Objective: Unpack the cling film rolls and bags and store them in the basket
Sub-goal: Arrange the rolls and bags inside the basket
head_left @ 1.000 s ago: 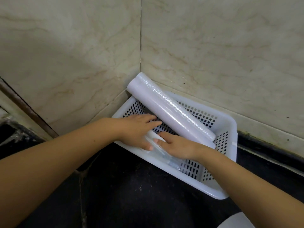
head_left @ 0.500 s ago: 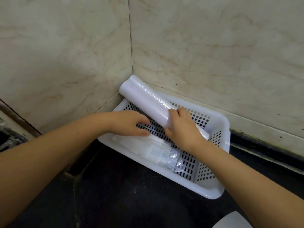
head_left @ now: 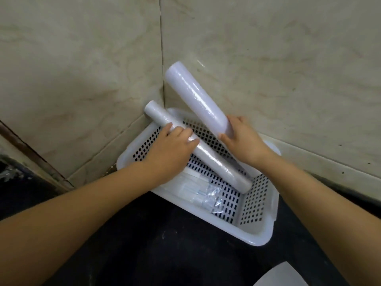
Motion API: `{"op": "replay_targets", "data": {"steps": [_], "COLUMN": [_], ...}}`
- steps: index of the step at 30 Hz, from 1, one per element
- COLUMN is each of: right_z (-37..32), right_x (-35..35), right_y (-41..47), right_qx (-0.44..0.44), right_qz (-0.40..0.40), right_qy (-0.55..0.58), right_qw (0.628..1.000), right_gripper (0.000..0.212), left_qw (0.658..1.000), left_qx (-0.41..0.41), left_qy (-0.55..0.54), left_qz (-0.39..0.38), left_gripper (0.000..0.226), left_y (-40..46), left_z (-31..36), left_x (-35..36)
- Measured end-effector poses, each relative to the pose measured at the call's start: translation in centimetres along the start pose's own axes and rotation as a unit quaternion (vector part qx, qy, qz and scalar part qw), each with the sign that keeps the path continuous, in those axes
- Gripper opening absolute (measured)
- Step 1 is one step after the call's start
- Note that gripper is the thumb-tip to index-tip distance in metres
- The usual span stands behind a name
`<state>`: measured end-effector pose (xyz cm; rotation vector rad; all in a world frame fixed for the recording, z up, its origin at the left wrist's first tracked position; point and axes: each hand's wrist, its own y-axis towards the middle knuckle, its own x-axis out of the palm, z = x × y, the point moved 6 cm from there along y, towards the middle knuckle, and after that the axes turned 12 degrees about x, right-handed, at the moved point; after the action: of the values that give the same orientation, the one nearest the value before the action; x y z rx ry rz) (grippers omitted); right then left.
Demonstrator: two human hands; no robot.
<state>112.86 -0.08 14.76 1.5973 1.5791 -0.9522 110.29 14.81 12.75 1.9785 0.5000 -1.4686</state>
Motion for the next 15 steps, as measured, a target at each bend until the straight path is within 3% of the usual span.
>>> {"op": "replay_targets", "data": {"steps": [5,10,15], "right_z": [-0.2,0.3,0.3], "right_x": [3.9,4.6,3.0], "right_y": [0.5,1.0,0.1], "right_qx": [0.017,0.021,0.049], "right_qz": [-0.058,-0.080,-0.086], "right_qy": [0.007,0.003,0.004], "right_qw": [0.998,0.997,0.995], "right_gripper": [0.033,0.035,0.049], "left_qw": [0.996,0.995,0.993], "left_qx": [0.022,0.011,-0.006], "left_qy": [-0.067,-0.087,-0.117], "left_qz": [0.048,0.054,0.000], "left_gripper": [0.041,0.043,0.050], "left_y": [-2.6,-2.5,-2.5], "left_z": [0.1,0.1,-0.2], "left_x": [-1.1,-0.6,0.3]}}
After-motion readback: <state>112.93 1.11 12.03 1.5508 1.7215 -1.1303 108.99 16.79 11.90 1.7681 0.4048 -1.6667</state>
